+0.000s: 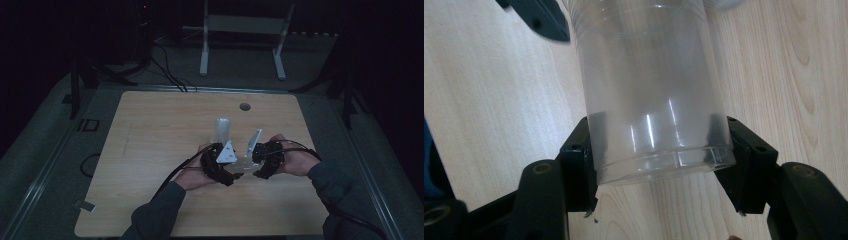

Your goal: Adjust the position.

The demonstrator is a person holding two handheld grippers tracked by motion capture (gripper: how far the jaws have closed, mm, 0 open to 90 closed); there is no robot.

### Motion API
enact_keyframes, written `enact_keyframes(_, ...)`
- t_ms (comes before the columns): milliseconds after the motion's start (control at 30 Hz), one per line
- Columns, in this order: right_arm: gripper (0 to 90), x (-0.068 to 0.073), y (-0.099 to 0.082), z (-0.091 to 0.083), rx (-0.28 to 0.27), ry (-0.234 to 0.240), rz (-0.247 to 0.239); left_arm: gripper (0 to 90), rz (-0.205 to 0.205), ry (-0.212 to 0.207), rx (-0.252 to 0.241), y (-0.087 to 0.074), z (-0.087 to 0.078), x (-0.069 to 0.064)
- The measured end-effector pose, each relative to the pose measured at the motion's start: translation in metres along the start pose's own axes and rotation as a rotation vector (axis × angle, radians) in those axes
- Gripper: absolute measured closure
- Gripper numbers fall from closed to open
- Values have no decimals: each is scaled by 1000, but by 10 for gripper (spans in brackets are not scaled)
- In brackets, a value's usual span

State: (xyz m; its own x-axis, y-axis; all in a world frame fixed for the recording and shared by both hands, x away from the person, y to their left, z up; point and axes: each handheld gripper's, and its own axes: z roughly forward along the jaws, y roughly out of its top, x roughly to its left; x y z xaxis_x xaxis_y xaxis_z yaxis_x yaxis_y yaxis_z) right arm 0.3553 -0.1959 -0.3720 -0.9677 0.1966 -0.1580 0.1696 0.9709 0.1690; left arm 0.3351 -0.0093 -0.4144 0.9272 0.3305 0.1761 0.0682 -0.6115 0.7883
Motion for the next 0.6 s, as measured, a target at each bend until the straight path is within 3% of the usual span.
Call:
enact_keyframes(133, 414, -3, -8, 0, -20, -17, 53, 241, -19, 16, -21, -1, -2, 2)
enact_keyframes(600, 414, -4, -24, 0, -71, -60, 147, 287, -52, 43, -31, -1, -4, 5)
